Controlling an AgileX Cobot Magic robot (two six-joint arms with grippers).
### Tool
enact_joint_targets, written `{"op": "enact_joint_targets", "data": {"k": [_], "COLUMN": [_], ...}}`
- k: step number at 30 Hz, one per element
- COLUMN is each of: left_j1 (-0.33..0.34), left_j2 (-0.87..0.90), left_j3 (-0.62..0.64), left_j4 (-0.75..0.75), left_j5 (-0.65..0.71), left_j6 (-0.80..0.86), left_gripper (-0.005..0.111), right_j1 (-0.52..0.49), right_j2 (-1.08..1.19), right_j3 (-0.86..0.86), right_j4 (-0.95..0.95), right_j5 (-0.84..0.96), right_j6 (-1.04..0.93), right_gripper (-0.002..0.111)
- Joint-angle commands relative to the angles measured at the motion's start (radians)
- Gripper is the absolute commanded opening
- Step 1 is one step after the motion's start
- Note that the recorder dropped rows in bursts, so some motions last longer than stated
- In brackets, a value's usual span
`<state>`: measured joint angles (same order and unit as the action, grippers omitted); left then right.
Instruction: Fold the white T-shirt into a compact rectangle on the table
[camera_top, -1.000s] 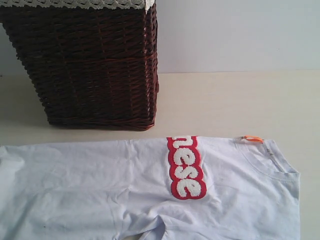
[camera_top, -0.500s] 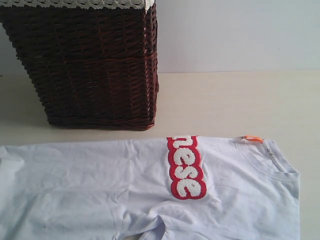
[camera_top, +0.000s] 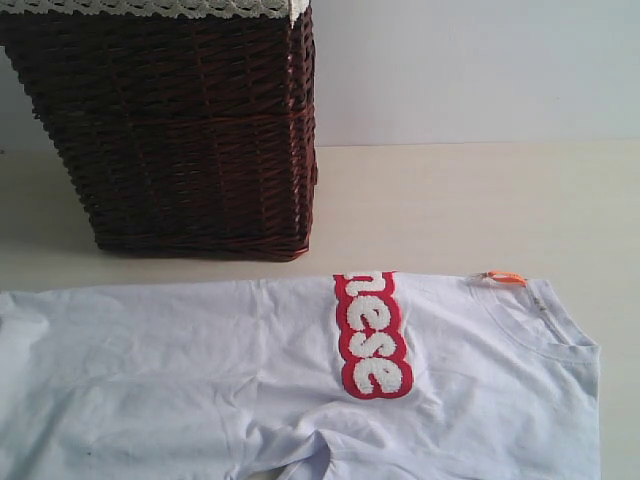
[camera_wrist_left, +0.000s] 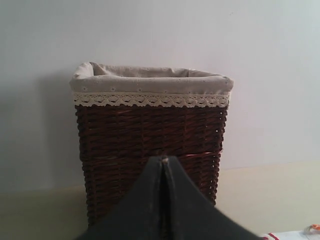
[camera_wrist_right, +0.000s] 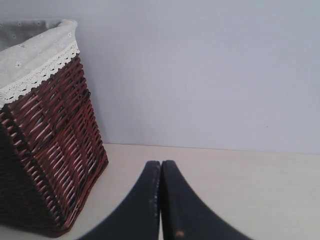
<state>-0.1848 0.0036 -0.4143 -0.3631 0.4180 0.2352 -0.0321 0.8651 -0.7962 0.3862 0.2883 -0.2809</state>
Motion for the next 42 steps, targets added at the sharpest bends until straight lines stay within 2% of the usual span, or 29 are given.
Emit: {"op": "enact_joint_targets", "data": {"k": [1, 6, 17, 29, 34, 39, 42], "left_j1": [-0.003, 0.015, 0.094, 0.096, 0.096, 0.096, 0.096], "left_j2": [-0.004, -0.004, -0.004, -0.004, -0.004, -0.004, -0.004], "left_j3": [0.051, 0.138, 0.175, 0.182, 0.233, 0.294, 0.334], "left_j4": [0.042, 0.135, 0.245, 0.243, 0.250, 0.250, 0.250], "left_j5": [-0.091, -0.197, -0.214, -0.212, -0.272, -0.189, -0.189], "left_j6": [-0.019, -0.098, -0.120, -0.124, -0.097, -0.141, -0.151], "left_gripper": [0.000, 0.000, 0.000, 0.000, 0.000, 0.000, 0.000], "right_j1": [-0.003, -0.003, -0.003, -0.003, -0.003, -0.003, -0.003], "right_j2": [-0.003, -0.003, -0.003, -0.003, -0.003, -0.003, -0.003], "right_j3": [0.002, 0.002, 0.002, 0.002, 0.002, 0.002, 0.002], "right_j4": [0.003, 0.003, 0.003, 0.003, 0.003, 0.003, 0.003], "right_j5": [-0.007, -0.007, -0.007, -0.007, -0.007, -0.007, -0.007], "right_j6": [-0.003, -0.003, -0.003, -0.003, -0.003, -0.003, -0.003], "right_gripper": [0.000, 0.000, 0.000, 0.000, 0.000, 0.000, 0.000]}}
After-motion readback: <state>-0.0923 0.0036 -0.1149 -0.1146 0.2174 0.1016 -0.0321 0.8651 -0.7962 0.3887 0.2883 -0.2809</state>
